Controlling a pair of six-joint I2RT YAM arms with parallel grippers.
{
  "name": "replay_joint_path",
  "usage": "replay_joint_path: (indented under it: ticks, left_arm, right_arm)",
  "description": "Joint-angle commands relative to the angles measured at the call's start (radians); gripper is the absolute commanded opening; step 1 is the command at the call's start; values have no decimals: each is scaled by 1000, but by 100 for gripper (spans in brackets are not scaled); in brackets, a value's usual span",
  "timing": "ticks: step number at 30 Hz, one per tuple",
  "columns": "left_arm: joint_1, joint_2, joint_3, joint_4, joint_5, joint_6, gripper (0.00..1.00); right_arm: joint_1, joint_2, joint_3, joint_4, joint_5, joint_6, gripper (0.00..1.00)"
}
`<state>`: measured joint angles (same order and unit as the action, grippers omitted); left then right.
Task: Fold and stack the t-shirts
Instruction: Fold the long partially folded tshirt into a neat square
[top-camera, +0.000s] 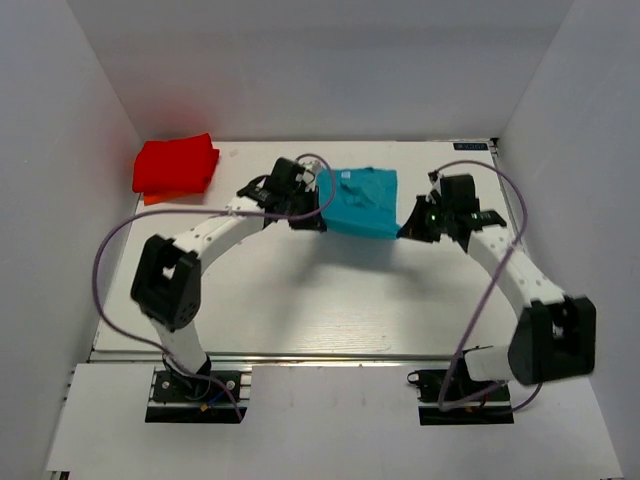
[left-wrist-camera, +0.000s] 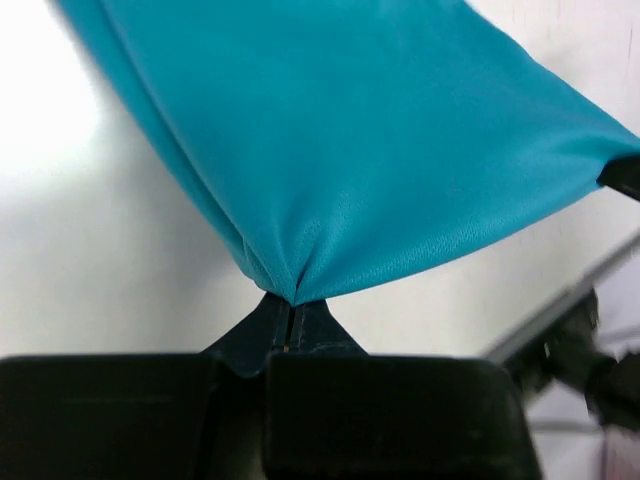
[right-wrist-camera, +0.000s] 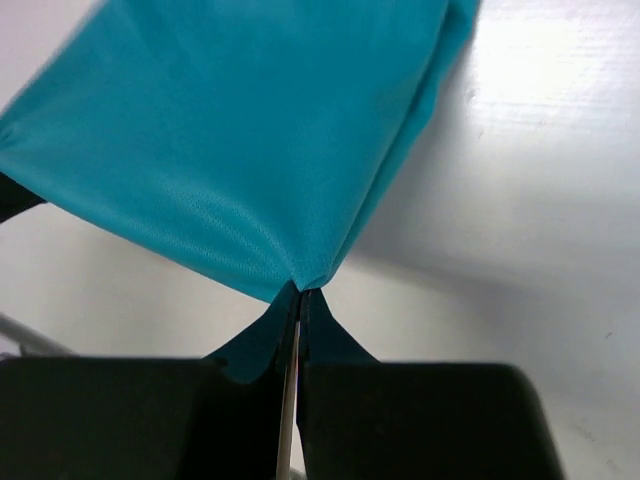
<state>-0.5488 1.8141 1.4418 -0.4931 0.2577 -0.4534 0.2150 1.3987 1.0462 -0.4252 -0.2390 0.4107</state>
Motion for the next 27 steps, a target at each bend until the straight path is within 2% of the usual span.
replay_joint_path:
  ticks: [1, 5, 7, 9, 13, 16, 19, 27]
  left_arm:
    - [-25, -154, -144, -58, 58, -39, 0]
    - [-94, -306, -289, -174, 71, -74, 0]
    - [-109, -361, -299, -240, 46, -74, 0]
    - [-122, -430, -334, -286, 81, -74, 0]
    - [-152, -461, -347, -326, 110, -96, 0]
    - [-161, -473, -327, -314, 110, -117, 0]
    - [-161, -473, -256, -341, 45, -126, 3]
    - [-143, -328, -69, -407, -95, -137, 4]
  right_arm:
    - [15, -178, -145, -64, -78, 30, 0]
    - [61, -331, -239, -167, -97, 37, 0]
    - [75, -415, -258, -266, -79, 33, 0]
    - [90, -461, -250, -350, -88, 5, 0]
    - [107, -509, -195, -411, -68, -15, 0]
    - [113, -491, -152, -396, -75, -23, 0]
    - [107, -452, -118, -373, -45, -29, 0]
    - [103, -281, 76, -340, -2, -15, 0]
